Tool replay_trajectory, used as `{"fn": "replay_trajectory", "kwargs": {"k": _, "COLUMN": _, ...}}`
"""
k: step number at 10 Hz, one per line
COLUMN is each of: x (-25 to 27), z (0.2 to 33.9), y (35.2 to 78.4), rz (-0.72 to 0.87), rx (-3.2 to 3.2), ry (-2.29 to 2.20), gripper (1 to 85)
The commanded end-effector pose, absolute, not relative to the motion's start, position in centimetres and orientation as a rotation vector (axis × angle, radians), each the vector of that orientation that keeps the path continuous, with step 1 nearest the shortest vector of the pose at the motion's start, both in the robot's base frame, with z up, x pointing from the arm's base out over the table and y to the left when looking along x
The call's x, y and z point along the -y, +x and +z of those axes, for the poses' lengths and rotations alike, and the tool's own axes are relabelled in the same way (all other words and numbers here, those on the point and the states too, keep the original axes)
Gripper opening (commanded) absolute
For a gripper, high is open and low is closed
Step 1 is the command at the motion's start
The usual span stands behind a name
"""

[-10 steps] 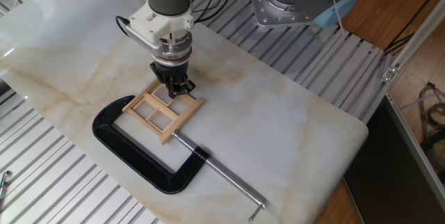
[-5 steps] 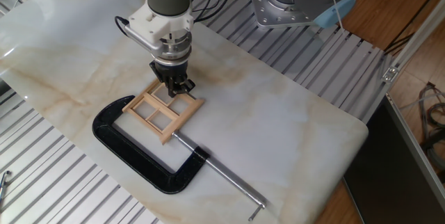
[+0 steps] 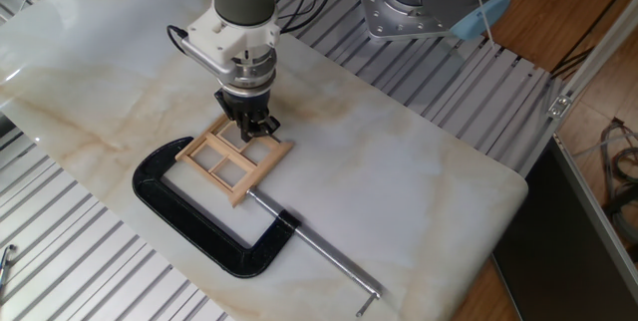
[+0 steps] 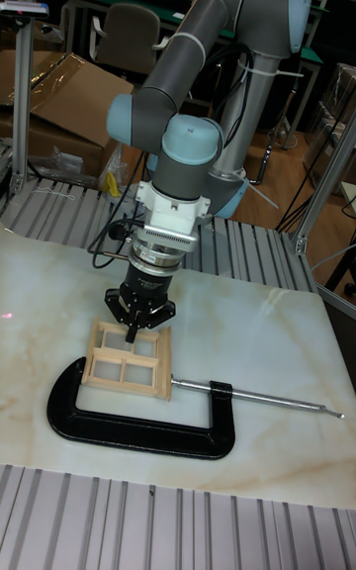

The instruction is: Open a sliding window

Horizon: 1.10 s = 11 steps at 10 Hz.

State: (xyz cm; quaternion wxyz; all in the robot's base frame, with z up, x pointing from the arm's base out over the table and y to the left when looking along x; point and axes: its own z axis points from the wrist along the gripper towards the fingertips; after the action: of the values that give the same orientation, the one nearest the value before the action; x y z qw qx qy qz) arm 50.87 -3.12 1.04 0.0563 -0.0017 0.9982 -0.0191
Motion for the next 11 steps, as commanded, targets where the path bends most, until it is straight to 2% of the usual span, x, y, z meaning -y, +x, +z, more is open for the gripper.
{"fn": "replay_trajectory", "kwargs": {"k": 1, "x": 2.71, "z": 1.03, "y": 51.03, "rz": -0.034, "rx": -3.020, "ry": 0.016, "gripper": 0.7}}
{"fn": "replay_trajectory", "kwargs": {"k": 11, "x": 1.89, "z": 1.16, "y": 51.00, "rz": 0.001, "rx": -3.021, "ry": 0.060, "gripper": 0.7}}
